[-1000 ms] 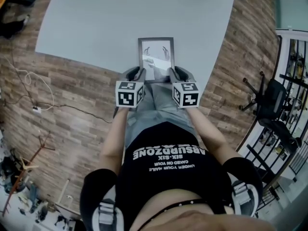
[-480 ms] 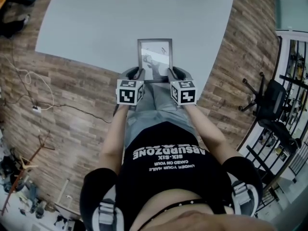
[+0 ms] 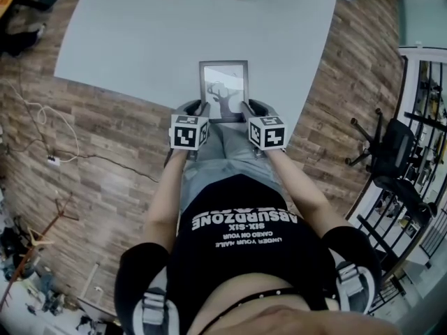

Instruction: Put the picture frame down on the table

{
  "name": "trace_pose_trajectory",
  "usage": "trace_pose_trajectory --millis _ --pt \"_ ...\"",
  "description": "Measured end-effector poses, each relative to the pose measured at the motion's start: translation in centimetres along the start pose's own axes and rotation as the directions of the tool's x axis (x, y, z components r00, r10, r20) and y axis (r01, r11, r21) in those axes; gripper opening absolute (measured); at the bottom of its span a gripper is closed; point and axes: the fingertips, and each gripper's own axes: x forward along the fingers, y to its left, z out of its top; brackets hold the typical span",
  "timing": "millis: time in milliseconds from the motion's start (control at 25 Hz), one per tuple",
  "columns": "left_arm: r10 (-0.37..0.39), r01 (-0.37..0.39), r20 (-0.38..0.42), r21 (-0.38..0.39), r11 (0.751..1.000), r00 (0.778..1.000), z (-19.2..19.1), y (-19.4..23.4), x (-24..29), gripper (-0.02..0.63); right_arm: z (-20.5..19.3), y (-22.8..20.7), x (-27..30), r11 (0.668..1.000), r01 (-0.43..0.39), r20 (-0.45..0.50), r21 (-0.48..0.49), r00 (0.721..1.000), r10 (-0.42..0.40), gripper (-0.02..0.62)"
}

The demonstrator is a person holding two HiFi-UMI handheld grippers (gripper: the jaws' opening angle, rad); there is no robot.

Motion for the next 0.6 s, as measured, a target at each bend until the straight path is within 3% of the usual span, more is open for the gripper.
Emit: trace_pose_trajectory --millis 160,280,320,400,600 --pt "-0.026 0.024 0.020 0.067 0.997 0.999 0.0 0.1 0.0 0.097 0.0 0.2 0.2 1.000 -0.007 0.006 0.005 1.000 0.007 0.104" --pt "0.011 -0.017 0.060 0.102 0.995 0.998 0.4 0.1 -0.1 0.112 0.2 0.2 0.2 0.998 -0.052 0.007 0.020 0.999 0.052 0.107" --pt "0.030 -0.039 0.083 0.104 0.994 0.996 0.9 0.2 -0.4 0.123 0.4 0.2 0.1 0.997 -0.068 0.009 0.029 0.998 0.068 0.145" --pt "0.071 -0.085 0.157 0.087 0.993 0.985 2.3 0.8 -1.4 0.126 1.1 0.2 -0.3 0.995 -0.092 0.024 0.035 0.996 0.091 0.179" --pt "0.083 -0.110 0.324 0.064 0.992 0.942 6.4 1.2 -5.4 0.124 5.3 0.2 -3.2 0.998 -0.065 0.154 -0.020 0.986 0.067 0.154"
